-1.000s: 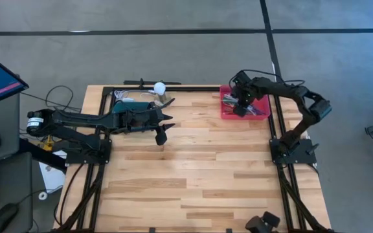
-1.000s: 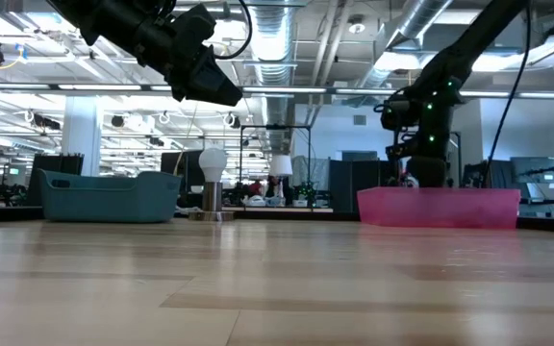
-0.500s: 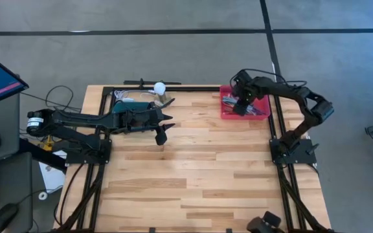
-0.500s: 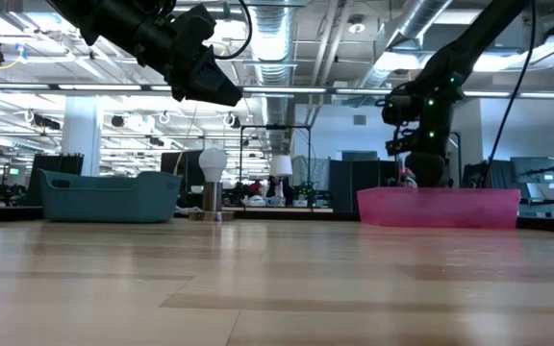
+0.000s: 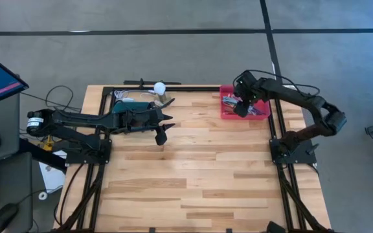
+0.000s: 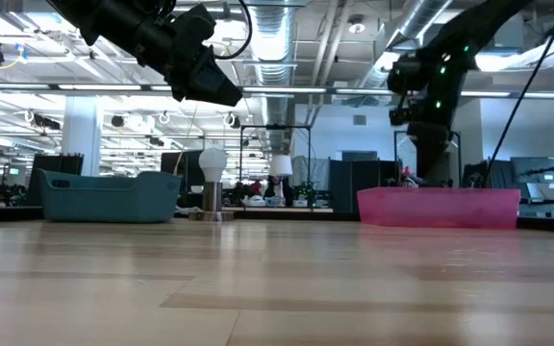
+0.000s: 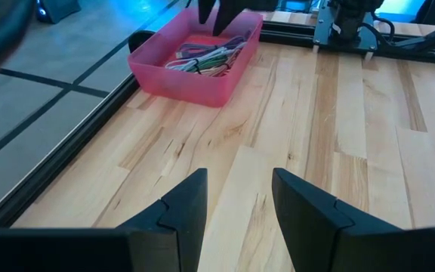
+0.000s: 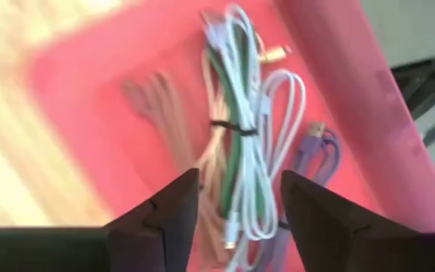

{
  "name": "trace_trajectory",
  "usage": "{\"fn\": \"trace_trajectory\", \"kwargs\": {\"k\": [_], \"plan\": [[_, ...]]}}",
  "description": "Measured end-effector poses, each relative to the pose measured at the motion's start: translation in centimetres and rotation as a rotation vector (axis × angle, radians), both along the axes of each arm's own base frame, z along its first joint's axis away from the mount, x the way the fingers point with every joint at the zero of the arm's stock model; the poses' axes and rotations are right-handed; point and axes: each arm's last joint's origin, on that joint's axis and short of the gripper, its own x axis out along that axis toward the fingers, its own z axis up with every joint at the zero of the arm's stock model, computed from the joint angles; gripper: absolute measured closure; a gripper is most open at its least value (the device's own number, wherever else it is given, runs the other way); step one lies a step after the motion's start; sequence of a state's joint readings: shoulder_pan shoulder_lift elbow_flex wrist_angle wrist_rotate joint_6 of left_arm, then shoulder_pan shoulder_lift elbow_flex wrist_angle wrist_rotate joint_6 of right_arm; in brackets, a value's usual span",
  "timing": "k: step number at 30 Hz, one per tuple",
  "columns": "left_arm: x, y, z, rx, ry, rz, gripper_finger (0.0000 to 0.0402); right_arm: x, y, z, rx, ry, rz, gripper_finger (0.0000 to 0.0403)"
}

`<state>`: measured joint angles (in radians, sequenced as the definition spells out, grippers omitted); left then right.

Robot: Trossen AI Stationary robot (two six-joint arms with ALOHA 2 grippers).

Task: Pick & Place USB Port
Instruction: Return to Home Position

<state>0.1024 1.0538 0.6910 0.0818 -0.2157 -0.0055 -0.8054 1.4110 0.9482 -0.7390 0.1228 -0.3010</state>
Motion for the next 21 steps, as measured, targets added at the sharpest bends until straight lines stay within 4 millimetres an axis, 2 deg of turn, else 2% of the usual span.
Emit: {"fn": "trace_trajectory", "kwargs": {"k": [8,14,18,21], "plan": [[0.0,0.0,0.0,0.000,-0.001,0.000,0.0253,0.8,4.8,4.5,-0.048,-0.235,0.145,0.0260],[0.0,-0.2,0.0,0.036,0.010,-0.016,0.0253,0.3,8.3,8.2,-0.109,-0.514,0.313,0.0281],[-0.6,-0.9,0.8,0.108,-0.006,-0.067,0.0253,-0.8,10.3,9.2,-0.155,-0.703,0.432,0.0284],[-1.6,-1.8,1.5,0.187,-0.029,-0.118,0.0253,-2.0,11.5,9.3,-0.193,-0.787,0.478,0.0284]]}}
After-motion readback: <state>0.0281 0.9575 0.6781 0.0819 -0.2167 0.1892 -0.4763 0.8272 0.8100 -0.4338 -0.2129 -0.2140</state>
